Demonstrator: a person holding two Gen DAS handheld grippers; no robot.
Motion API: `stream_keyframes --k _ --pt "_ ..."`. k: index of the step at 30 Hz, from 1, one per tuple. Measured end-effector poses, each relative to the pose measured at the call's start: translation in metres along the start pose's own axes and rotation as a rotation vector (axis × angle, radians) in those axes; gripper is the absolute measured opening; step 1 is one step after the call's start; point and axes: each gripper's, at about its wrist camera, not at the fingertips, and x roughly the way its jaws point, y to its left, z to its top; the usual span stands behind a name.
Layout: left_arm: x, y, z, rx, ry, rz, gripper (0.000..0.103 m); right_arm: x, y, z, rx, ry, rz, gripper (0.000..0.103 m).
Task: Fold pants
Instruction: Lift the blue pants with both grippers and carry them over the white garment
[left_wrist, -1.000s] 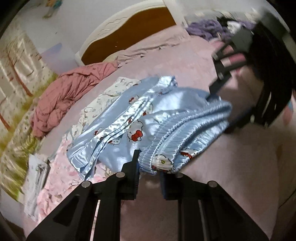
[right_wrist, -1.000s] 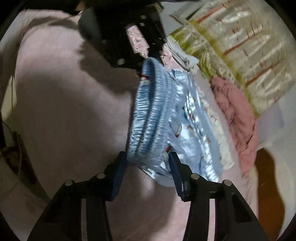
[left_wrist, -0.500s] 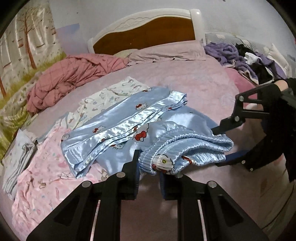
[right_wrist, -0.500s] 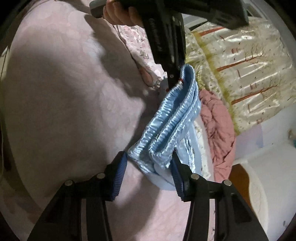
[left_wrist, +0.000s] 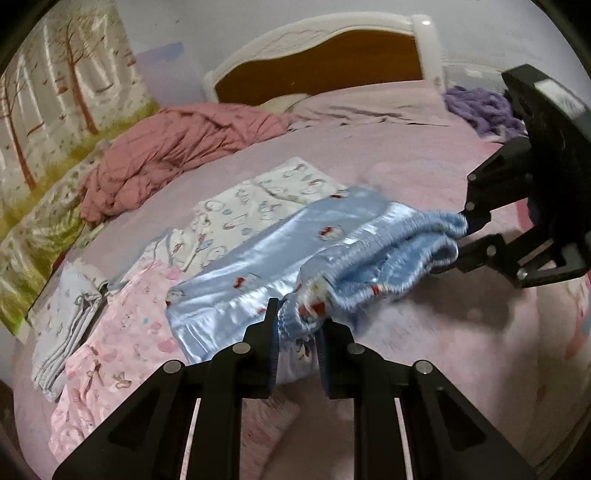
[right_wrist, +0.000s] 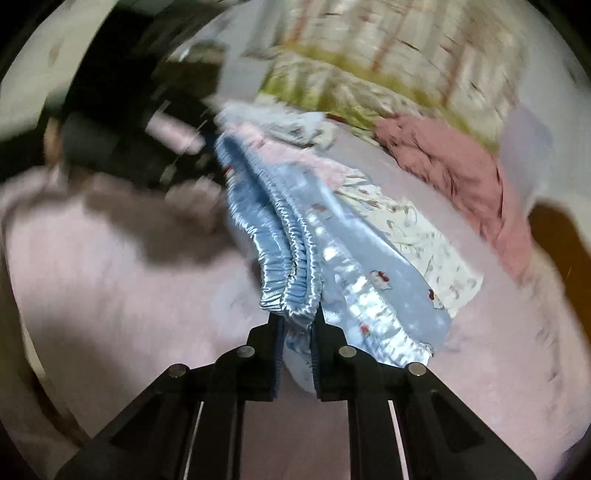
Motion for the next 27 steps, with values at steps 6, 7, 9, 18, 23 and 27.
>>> stream_keyframes --k 6,7,9,18,23,27 --pt "0.028 0.017 0.032 -0.027 0.029 0.036 0.016 0.011 -0.065 0.022 0.232 -0.082 0.087 0.011" --pt "0.033 0.021 0.038 -0.033 0.031 0.043 0.016 0.015 -0.070 0.028 0.249 -0.089 0.086 0.011" --pt "0.043 0.028 0.046 -0.053 0.041 0.054 0.016 0.022 -0.085 0.033 0.281 -0.103 0.085 0.010" --pt "0.099 0.057 0.054 -0.127 0.128 0.081 0.016 0.072 -0.137 0.033 0.435 -0.080 0.092 0.010" --pt "0.126 0.062 0.039 -0.154 0.187 0.086 0.018 0.104 -0.143 0.023 0.451 -0.001 0.077 0.010" --pt "0.129 0.071 0.029 -0.224 0.194 0.103 0.034 0.117 -0.154 0.012 0.494 0.029 0.015 0.011"
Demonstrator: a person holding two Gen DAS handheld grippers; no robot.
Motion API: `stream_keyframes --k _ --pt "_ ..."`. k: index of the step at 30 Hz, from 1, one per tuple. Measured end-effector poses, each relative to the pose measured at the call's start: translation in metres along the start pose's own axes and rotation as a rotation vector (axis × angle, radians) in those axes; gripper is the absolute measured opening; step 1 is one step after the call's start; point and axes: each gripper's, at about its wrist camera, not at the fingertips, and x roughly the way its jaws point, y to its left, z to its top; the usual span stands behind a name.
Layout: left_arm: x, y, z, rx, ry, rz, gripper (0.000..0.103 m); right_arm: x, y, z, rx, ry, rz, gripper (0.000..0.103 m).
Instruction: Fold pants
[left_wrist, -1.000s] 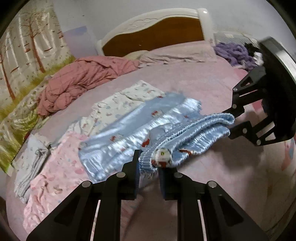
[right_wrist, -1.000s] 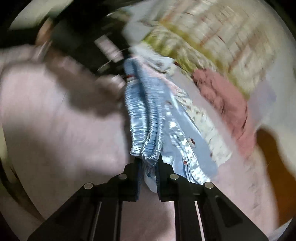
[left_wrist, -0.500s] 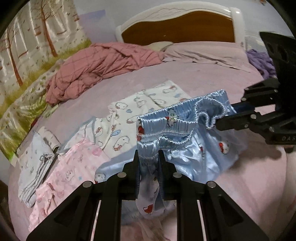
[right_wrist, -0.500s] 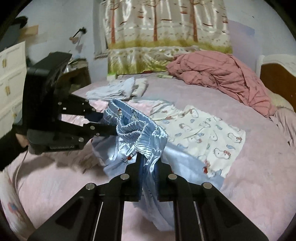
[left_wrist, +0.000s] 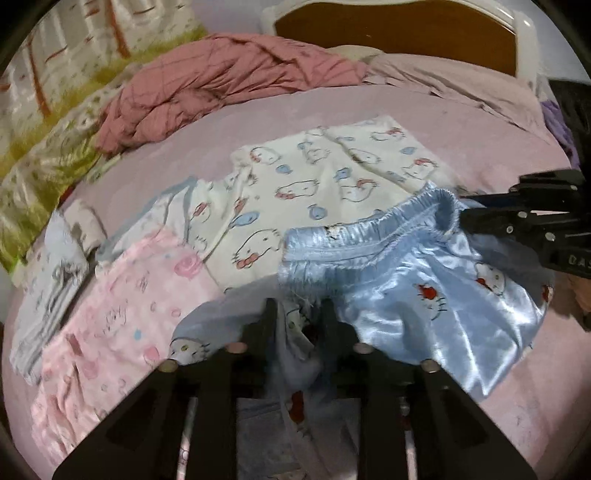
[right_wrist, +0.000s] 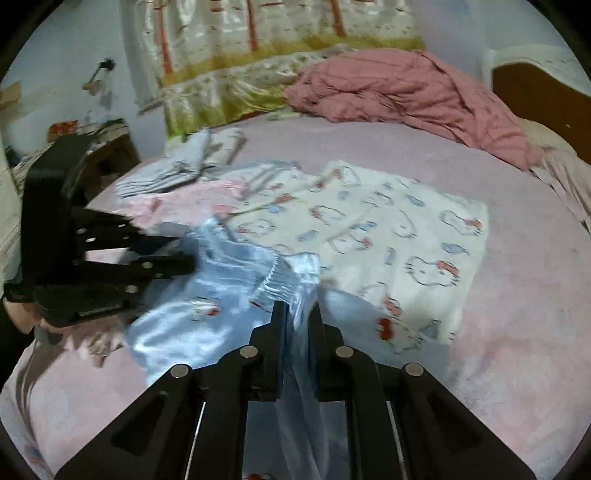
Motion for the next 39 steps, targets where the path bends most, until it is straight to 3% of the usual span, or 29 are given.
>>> stream_keyframes --k 1,4,7,9,11,13,14,17,20,24,29,35,37,38,39 --pt "-0.003 0.003 -0.001 -0.017 -0.010 0.009 0.042 0.000 -0.003 -0.001 0.010 -0.006 -0.032 0.011" --pt "-0.018 0.011 -0.007 -0.055 -0.051 0.016 0.044 -0.007 -0.013 -0.002 0.051 -0.033 -0.096 0.012" --pt "-0.044 0.021 -0.017 -0.111 -0.099 0.025 0.047 -0.029 -0.024 -0.005 0.118 -0.073 -0.088 0.024" --pt "-0.060 0.028 -0.026 -0.159 -0.118 0.002 0.048 -0.048 -0.028 -0.010 0.149 -0.100 -0.063 0.047" --pt "-0.072 0.033 -0.036 -0.191 -0.123 -0.019 0.048 -0.061 -0.028 -0.019 0.152 -0.108 -0.046 0.052" --pt "-0.077 0.032 -0.047 -0.184 -0.096 -0.033 0.047 -0.072 -0.026 -0.033 0.146 -0.086 -0.018 0.052" --pt "-0.077 0.031 -0.051 -0.174 -0.086 -0.034 0.041 -0.075 -0.025 -0.038 0.146 -0.073 -0.009 0.052" --pt "-0.071 0.019 -0.064 -0.115 -0.042 -0.035 0.028 -0.081 -0.020 -0.058 0.133 -0.007 0.029 0.042" --pt "-0.061 0.006 -0.073 -0.061 -0.012 -0.026 0.023 -0.082 -0.005 -0.071 0.054 0.038 0.011 0.037" --pt "-0.054 0.001 -0.077 -0.055 -0.002 -0.028 0.023 -0.077 0.007 -0.081 -0.008 0.061 -0.026 0.037" --pt "-0.055 0.001 -0.077 -0.073 0.000 -0.154 0.023 -0.072 0.000 -0.080 0.039 0.058 -0.065 0.037" --pt "-0.049 -0.005 -0.076 -0.071 0.022 -0.221 0.022 -0.069 -0.002 -0.080 0.049 0.075 -0.021 0.037" --pt "-0.042 -0.006 -0.075 -0.079 0.040 -0.200 0.013 -0.066 0.002 -0.080 0.026 0.089 0.013 0.037" --pt "-0.041 -0.006 -0.075 -0.082 0.041 -0.198 0.011 -0.064 0.006 -0.080 0.011 0.097 0.015 0.031" --pt "-0.041 -0.006 -0.075 -0.086 0.036 -0.200 0.009 -0.062 0.009 -0.080 -0.001 0.105 0.007 0.017"
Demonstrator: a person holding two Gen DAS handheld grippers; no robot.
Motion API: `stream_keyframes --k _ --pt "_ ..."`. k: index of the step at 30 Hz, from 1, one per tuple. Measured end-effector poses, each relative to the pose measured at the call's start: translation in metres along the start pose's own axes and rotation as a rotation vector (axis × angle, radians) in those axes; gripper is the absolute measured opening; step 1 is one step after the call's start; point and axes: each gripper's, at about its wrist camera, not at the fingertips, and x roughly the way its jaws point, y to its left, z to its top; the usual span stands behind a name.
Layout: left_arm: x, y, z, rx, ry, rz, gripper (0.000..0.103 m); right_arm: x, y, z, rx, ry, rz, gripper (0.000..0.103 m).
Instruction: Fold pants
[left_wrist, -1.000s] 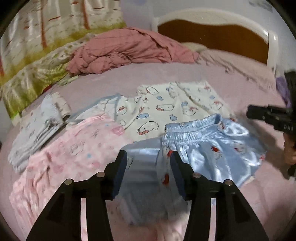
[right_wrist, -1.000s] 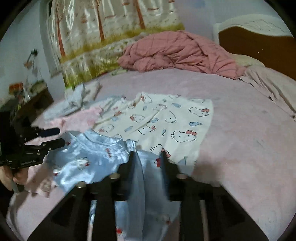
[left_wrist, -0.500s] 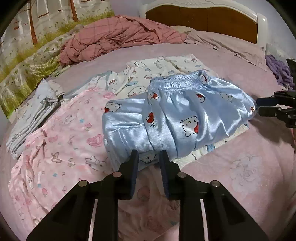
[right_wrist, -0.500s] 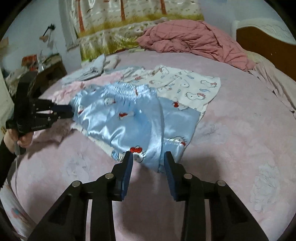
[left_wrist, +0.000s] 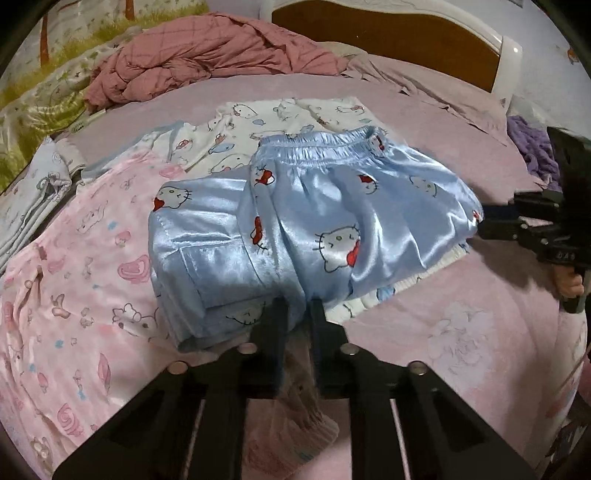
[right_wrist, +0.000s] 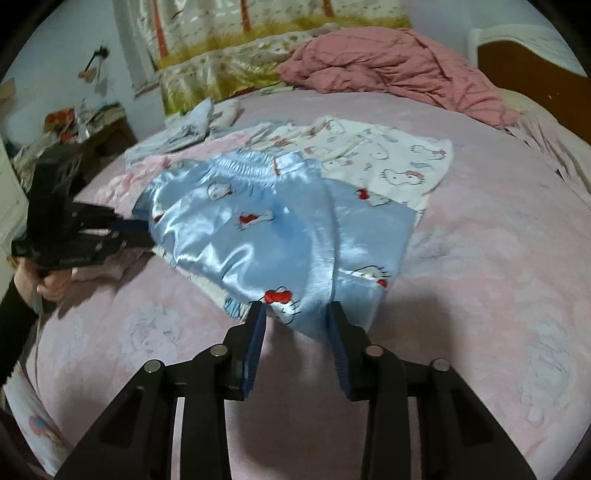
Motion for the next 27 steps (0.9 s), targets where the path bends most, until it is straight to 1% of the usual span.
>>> stream_keyframes --k 1,3,6,9,11,12,15,16,18,19,20,21,22,23,25,26,27 --pt "-0.001 0.000 -0.001 -0.002 -0.008 0.000 0.004 0.003 0.003 0.000 -0.012 0.012 -0.018 0.008" --pt "-0.007 -0.001 0.000 0.001 -0.034 0.013 0.003 0.005 0.005 0.000 -0.019 0.022 -0.048 0.004" --pt "-0.015 0.000 0.001 0.017 -0.046 0.057 0.003 -0.004 0.004 0.000 -0.014 -0.025 -0.092 0.002" --pt "-0.023 0.001 0.004 0.038 -0.072 0.128 0.003 -0.012 -0.001 -0.001 0.012 -0.061 -0.149 0.001" --pt "-0.030 0.006 0.007 0.039 -0.090 0.159 0.003 -0.013 -0.009 0.000 0.042 -0.059 -0.187 0.001" --pt "-0.034 0.009 0.009 0.034 -0.096 0.167 0.003 -0.012 -0.015 0.000 0.069 -0.054 -0.193 0.001" --pt "-0.038 0.015 0.011 0.037 -0.095 0.155 0.004 -0.012 -0.026 0.000 0.107 -0.045 -0.156 0.001" --pt "-0.037 0.016 0.011 0.040 -0.091 0.154 0.004 -0.014 -0.025 0.000 0.101 -0.055 -0.129 0.001" --pt "-0.032 0.014 0.008 0.053 -0.077 0.159 0.005 -0.024 -0.017 0.000 0.056 -0.106 -0.064 0.001" --pt "-0.030 0.013 0.007 0.062 -0.070 0.162 0.008 -0.029 -0.010 0.000 0.020 -0.125 -0.052 0.003" --pt "-0.028 0.011 0.005 0.069 -0.067 0.167 0.009 -0.031 -0.003 0.000 -0.016 -0.124 -0.059 0.013" --pt "-0.026 0.011 0.003 0.070 -0.069 0.167 0.009 -0.031 0.004 0.000 -0.051 -0.115 -0.081 0.029" --pt "-0.024 0.011 0.002 0.069 -0.067 0.161 0.013 -0.030 0.008 -0.001 -0.069 -0.110 -0.092 0.036" --pt "-0.021 0.011 0.001 0.066 -0.062 0.159 0.022 -0.028 0.010 -0.001 -0.081 -0.102 -0.092 0.042" --pt "-0.016 0.012 0.001 0.057 -0.051 0.163 0.031 -0.020 0.012 0.000 -0.090 -0.054 -0.071 0.042" --pt "-0.014 0.014 0.000 0.054 -0.045 0.159 0.031 -0.015 0.012 0.000 -0.093 -0.031 -0.062 0.039" --pt "-0.011 0.016 -0.001 0.050 -0.037 0.150 0.031 -0.010 0.014 0.000 -0.102 -0.003 -0.059 0.033"
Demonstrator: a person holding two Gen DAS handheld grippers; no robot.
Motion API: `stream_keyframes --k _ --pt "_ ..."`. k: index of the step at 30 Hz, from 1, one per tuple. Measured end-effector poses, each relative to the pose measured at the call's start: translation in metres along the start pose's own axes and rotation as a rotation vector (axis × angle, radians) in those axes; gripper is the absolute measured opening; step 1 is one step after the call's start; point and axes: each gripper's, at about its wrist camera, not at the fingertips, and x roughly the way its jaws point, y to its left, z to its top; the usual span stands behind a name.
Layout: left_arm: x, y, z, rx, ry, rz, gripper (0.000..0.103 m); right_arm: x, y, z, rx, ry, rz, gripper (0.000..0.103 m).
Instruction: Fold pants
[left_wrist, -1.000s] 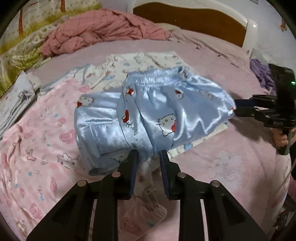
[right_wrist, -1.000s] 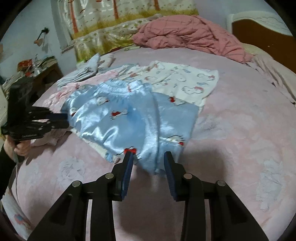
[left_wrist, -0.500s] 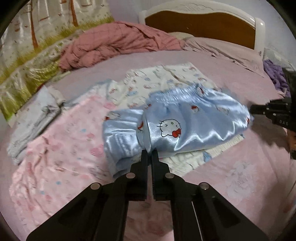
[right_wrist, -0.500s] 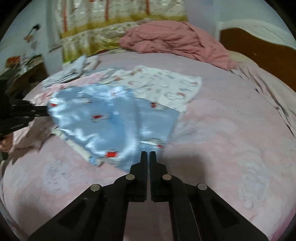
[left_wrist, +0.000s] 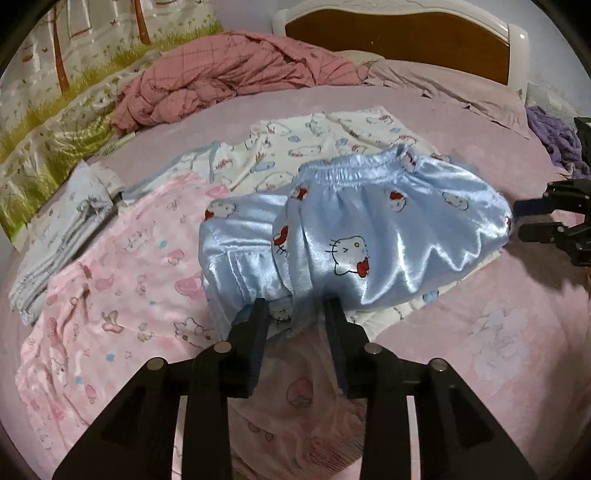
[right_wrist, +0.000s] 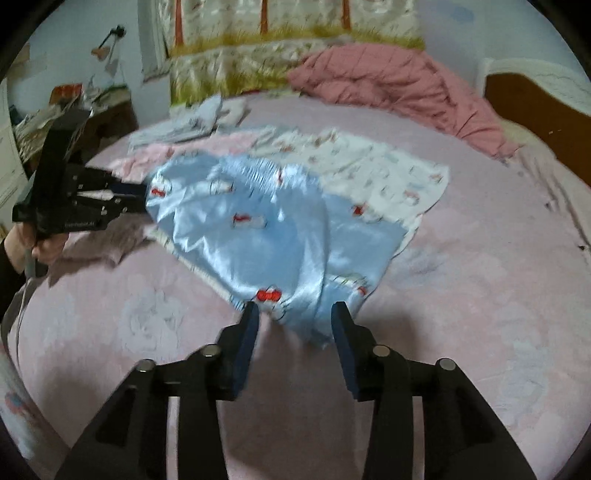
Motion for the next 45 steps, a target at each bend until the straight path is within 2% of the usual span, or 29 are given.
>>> stream_keyframes --k 3,4,6,7,8,9,12,14,16,18,22,25,29,34,36,40,42,43,45 --pt "0.007 0.002 -0.004 -0.005 0.019 -0.007 0.031 0.019 0.002 0.001 -0.018 0.072 -0.030 0.032" --pt "0.008 0.001 -0.005 -0.005 0.018 -0.007 0.025 0.024 0.002 0.001 -0.021 0.085 -0.048 0.032" --pt "0.008 -0.001 -0.007 -0.002 0.005 -0.014 0.008 0.030 0.002 0.000 -0.022 0.099 -0.059 0.031" --pt "0.006 -0.002 -0.007 0.001 -0.006 -0.015 0.003 0.032 0.003 0.000 -0.024 0.100 -0.068 0.027" --pt "0.003 -0.003 -0.007 0.004 -0.020 -0.011 0.003 0.032 0.004 0.000 -0.029 0.099 -0.083 0.005" --pt "0.000 -0.004 -0.007 0.003 -0.037 -0.009 0.003 0.032 0.004 -0.001 -0.027 0.096 -0.111 0.003" --pt "-0.013 -0.004 -0.007 -0.005 -0.075 0.006 0.003 0.023 -0.001 -0.001 0.026 0.070 -0.120 0.003" --pt "-0.021 -0.003 -0.007 -0.009 -0.088 0.041 0.003 0.016 -0.006 0.000 0.053 0.043 -0.159 0.003" --pt "-0.030 0.000 -0.009 -0.023 -0.094 0.033 0.003 0.008 -0.010 0.000 0.064 0.023 -0.200 0.003" --pt "-0.039 -0.001 -0.015 -0.031 -0.101 0.023 0.003 0.004 -0.014 -0.001 0.071 0.029 -0.184 0.003" --pt "-0.054 -0.012 -0.030 -0.036 -0.110 0.026 0.003 0.004 -0.017 -0.002 0.065 0.038 -0.210 0.003" --pt "-0.064 -0.025 -0.043 -0.056 -0.120 0.051 0.003 0.005 -0.019 -0.002 0.065 0.031 -0.220 0.003" --pt "-0.077 -0.035 -0.060 -0.098 -0.133 0.091 0.003 0.009 -0.020 -0.002 0.066 0.033 -0.177 0.003" --pt "-0.095 -0.034 -0.085 -0.154 -0.149 0.166 0.003 0.021 -0.014 0.001 0.078 0.053 -0.055 0.003" --pt "-0.098 -0.030 -0.093 -0.186 -0.134 0.161 0.003 0.025 -0.002 0.002 0.057 0.061 -0.027 0.003" --pt "-0.095 -0.024 -0.105 -0.248 -0.096 0.136 0.003 0.026 0.009 0.001 0.018 0.066 -0.052 0.003" --pt "-0.090 -0.025 -0.111 -0.264 -0.085 0.201 0.003 0.024 0.003 -0.001 0.043 0.066 -0.069 0.003" --pt "-0.091 -0.022 -0.115 -0.280 -0.094 0.219 0.003 0.023 -0.001 -0.002 0.060 0.064 -0.093 0.003" --pt "-0.097 -0.016 -0.122 -0.339 -0.126 0.188 0.004 0.017 -0.011 -0.005 0.106 0.063 -0.128 0.004"
